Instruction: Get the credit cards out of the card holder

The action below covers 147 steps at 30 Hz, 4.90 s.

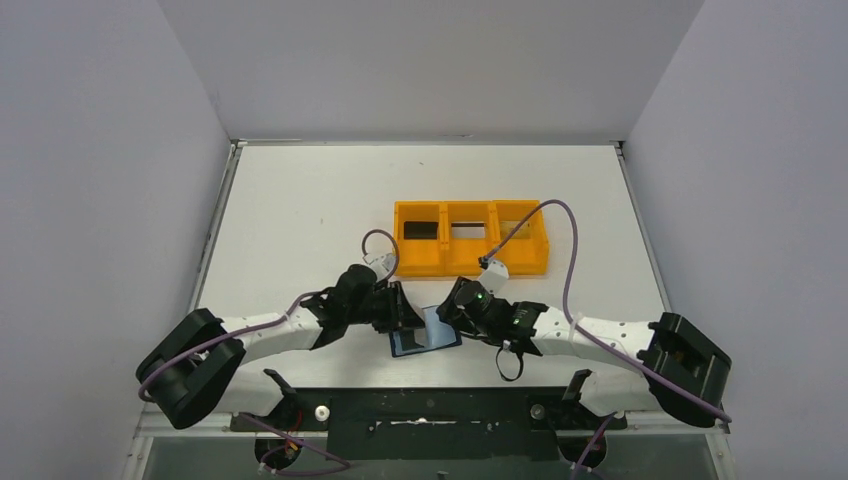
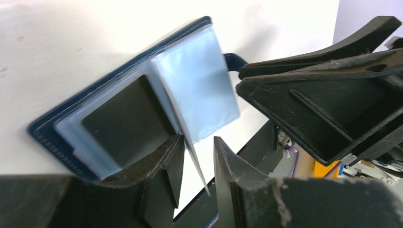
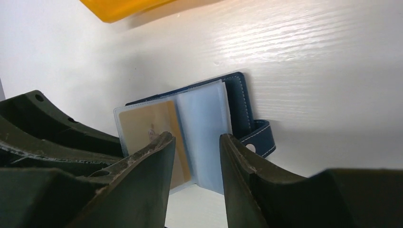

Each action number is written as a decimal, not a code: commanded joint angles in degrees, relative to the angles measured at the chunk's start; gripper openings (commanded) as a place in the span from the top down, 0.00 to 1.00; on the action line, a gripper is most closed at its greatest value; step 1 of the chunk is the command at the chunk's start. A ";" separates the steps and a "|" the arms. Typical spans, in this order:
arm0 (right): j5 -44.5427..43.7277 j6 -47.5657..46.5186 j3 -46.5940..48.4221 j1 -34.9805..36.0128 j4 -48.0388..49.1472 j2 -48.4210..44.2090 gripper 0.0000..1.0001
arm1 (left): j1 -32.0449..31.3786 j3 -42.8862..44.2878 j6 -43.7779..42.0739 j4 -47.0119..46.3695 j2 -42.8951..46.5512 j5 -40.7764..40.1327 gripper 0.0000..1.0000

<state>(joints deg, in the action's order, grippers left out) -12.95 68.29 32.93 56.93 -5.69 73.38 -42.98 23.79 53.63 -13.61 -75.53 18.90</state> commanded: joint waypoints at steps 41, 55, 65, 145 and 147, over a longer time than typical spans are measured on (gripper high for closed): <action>-6.66 2.89 -3.82 2.72 -0.92 -12.71 0.61 | -8.72 7.27 -0.35 12.99 4.41 -18.13 0.54; -3.89 5.28 3.32 4.71 -8.09 2.54 0.70 | -5.83 3.49 1.00 13.54 12.30 -18.98 0.52; -8.05 6.55 7.09 6.57 -16.12 3.88 0.69 | -5.75 5.34 -1.77 11.67 10.31 -14.96 0.51; -4.70 10.58 -0.25 2.34 -13.61 7.77 0.82 | -7.50 6.22 0.49 9.07 -2.84 -13.01 0.98; -5.06 10.75 -0.07 2.39 -14.34 7.49 0.83 | -7.27 6.34 0.18 9.96 -2.34 -13.12 0.98</action>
<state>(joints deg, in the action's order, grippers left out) -14.61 79.22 33.32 59.59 -10.26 80.23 -50.52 28.75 56.07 -6.15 -80.01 7.68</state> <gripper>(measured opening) 0.177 0.038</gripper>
